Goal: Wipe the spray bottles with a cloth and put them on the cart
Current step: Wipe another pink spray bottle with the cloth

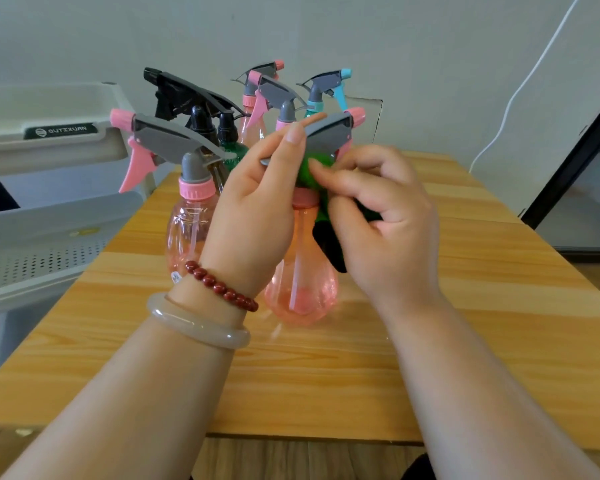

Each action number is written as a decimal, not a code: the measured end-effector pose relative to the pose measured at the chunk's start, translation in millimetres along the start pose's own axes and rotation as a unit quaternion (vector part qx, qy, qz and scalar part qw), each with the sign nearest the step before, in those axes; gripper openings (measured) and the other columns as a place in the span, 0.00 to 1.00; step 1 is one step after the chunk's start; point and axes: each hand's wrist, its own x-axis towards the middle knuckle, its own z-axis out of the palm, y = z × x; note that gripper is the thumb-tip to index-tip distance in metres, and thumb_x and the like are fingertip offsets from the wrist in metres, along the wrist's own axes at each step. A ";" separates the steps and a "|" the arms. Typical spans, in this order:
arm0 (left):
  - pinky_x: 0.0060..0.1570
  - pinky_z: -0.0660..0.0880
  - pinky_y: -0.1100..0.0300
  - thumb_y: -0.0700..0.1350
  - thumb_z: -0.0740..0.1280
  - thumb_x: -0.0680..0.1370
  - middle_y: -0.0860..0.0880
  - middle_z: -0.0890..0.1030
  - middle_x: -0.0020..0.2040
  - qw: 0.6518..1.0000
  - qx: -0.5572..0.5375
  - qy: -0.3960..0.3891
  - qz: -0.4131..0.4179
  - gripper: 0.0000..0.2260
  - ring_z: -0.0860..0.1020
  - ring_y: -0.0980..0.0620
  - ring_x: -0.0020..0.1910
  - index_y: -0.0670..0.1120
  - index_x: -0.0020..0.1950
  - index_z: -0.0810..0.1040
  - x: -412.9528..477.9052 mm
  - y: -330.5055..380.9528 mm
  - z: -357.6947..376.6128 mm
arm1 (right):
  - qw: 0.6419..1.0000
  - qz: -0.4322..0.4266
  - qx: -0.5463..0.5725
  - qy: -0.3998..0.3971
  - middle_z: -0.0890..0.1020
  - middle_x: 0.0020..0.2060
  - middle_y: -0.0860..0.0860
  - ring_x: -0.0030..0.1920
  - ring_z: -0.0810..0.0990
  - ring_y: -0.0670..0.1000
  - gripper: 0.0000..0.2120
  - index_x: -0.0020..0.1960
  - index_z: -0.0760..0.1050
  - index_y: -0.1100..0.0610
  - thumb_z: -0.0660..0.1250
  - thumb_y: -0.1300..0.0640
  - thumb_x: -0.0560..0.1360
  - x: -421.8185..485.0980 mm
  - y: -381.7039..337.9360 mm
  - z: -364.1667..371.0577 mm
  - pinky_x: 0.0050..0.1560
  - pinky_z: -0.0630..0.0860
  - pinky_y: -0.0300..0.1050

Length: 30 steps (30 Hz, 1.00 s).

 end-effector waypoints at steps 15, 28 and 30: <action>0.69 0.70 0.42 0.55 0.59 0.82 0.44 0.79 0.65 1.000 0.029 -0.007 -0.002 0.18 0.76 0.46 0.67 0.52 0.68 0.77 5.3 -4.5 -9.8 | 0.997 -0.011 0.008 -0.076 0.78 0.44 0.51 0.44 0.75 0.43 0.11 0.47 0.85 0.59 0.65 0.64 0.71 -7.5 6.8 -3.0 0.47 0.71 0.36; 0.61 0.75 0.52 0.47 0.56 0.85 0.48 0.82 0.53 0.987 0.158 -0.030 -0.009 0.12 0.79 0.52 0.56 0.47 0.60 0.77 -4.5 -15.6 -7.2 | 0.994 0.097 0.021 0.036 0.80 0.42 0.46 0.48 0.80 0.43 0.14 0.43 0.80 0.54 0.67 0.72 0.71 -11.3 6.9 0.6 0.52 0.72 0.33; 0.63 0.74 0.59 0.47 0.56 0.85 0.57 0.82 0.53 0.986 0.160 -0.039 -0.004 0.13 0.79 0.58 0.58 0.49 0.65 0.76 -6.2 -14.4 -4.1 | 0.992 0.112 0.024 0.056 0.81 0.42 0.45 0.48 0.80 0.44 0.15 0.43 0.78 0.51 0.67 0.71 0.72 -6.8 4.6 -1.4 0.52 0.72 0.33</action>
